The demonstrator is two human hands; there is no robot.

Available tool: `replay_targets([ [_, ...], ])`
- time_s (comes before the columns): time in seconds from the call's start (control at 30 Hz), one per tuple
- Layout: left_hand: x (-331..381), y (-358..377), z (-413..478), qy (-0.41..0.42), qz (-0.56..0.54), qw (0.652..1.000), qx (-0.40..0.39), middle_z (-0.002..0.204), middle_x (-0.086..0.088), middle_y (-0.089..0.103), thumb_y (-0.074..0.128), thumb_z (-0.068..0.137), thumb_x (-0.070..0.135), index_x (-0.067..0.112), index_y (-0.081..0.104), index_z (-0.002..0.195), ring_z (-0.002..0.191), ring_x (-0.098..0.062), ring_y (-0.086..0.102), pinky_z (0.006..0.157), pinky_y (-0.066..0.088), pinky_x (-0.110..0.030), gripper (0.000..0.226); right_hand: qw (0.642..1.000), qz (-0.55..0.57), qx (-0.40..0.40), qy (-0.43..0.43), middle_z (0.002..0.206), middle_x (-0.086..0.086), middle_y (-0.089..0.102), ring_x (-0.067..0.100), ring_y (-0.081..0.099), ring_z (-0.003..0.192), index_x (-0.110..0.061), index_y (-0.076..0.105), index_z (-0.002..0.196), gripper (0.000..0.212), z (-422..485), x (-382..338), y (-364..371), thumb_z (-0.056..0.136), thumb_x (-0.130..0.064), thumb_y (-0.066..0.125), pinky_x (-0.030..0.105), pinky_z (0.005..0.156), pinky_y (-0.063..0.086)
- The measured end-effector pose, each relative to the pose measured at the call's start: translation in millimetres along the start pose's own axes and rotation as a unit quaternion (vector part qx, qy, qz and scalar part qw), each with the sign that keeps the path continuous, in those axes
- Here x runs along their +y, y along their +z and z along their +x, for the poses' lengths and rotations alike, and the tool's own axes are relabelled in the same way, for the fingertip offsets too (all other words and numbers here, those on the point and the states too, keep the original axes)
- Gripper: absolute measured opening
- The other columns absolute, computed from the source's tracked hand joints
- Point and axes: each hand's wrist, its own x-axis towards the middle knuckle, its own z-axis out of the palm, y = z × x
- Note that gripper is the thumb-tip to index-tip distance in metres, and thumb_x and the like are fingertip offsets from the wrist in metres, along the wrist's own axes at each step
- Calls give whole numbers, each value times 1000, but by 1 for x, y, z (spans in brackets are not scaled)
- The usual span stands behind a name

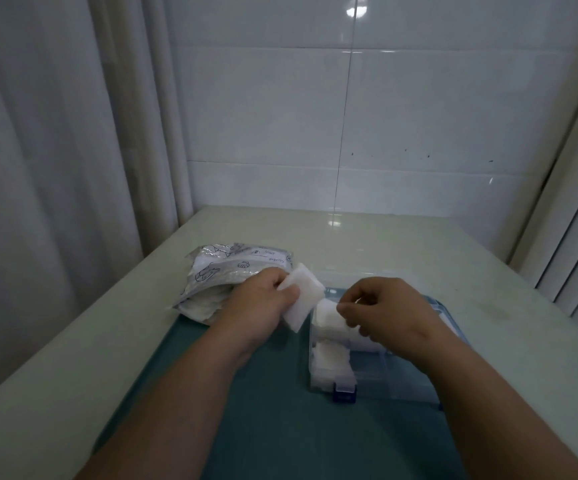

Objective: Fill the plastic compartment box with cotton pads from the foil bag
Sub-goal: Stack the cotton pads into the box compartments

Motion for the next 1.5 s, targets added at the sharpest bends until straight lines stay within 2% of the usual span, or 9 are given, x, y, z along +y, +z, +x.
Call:
replay_targets([
  [0.17, 5, 9, -4, 27, -94, 995, 12, 67, 13, 67, 67, 87, 7, 19, 70, 79, 63, -2, 58, 60, 43, -18, 15, 994, 104, -46, -1, 87, -3, 71, 14, 68, 77, -28, 65, 92, 14, -3, -5, 1, 82, -31, 73, 25, 67, 59],
  [0.43, 3, 12, -6, -19, -123, 991, -39, 82, -11, 72, 62, 83, -11, 6, 63, 93, 74, -20, 66, 66, 53, -31, 20, 998, 57, -16, -25, 80, -6, 70, 5, 67, 64, -26, 66, 93, 7, -3, -5, 6, 87, -28, 68, 21, 61, 56],
  [0.6, 13, 16, -8, 1, -153, 987, 54, 89, -1, 73, 57, 75, 17, 17, 71, 87, 85, -16, 63, 78, 51, -35, 18, 999, -27, -24, -41, 83, -9, 67, 8, 63, 72, -31, 66, 93, 9, -3, -3, 4, 85, -28, 69, 26, 69, 57],
  [0.67, 17, 21, -14, 12, -138, 989, 42, 91, 0, 72, 56, 81, 31, 17, 71, 87, 81, -10, 61, 73, 46, -26, 21, 998, -28, -33, -46, 83, -10, 67, 7, 62, 72, -32, 67, 92, 12, -5, -6, 5, 83, -27, 71, 21, 64, 54],
  [0.77, 15, 31, -16, 16, -57, 998, 28, 88, 7, 69, 48, 95, 20, 19, 68, 89, 74, 1, 57, 62, 42, -15, 21, 997, -34, -39, -50, 85, -10, 66, 11, 64, 72, -35, 66, 93, 22, -5, -7, 7, 78, -23, 76, 28, 65, 58],
  [1.03, 14, 37, -17, -14, -69, 996, 50, 81, 5, 59, 47, 99, 24, 15, 64, 92, 72, -8, 51, 57, 38, -19, 20, 997, -42, -25, -54, 91, -6, 63, 14, 65, 77, -29, 51, 90, 21, -6, -10, 6, 84, -25, 70, 30, 65, 60],
  [1.17, 14, 32, -14, -24, -124, 991, 41, 82, 3, 65, 58, 93, 32, 18, 61, 89, 75, -13, 57, 66, 40, -28, 15, 996, 86, -5, 10, 87, 11, 67, 23, 70, 66, -10, 51, 94, 18, -6, -12, -3, 86, -6, 66, 31, 60, 61],
  [1.37, 10, 31, -14, -16, -66, 997, 31, 84, -5, 67, 69, 84, 5, 23, 53, 101, 71, -14, 62, 66, 50, -27, 29, 995, 65, -70, 30, 83, 11, 69, 19, 69, 66, -7, 57, 85, 11, -8, -11, -7, 85, -7, 68, 26, 61, 59],
  [1.5, 8, 23, -13, 30, 26, 999, -11, 65, -3, 58, 67, 89, 17, 25, 46, 99, 55, -10, 47, 53, 40, -19, 25, 995, 59, -82, 29, 81, 5, 69, 15, 66, 69, -9, 65, 86, 6, -7, -9, -10, 85, -13, 70, 21, 60, 55],
])
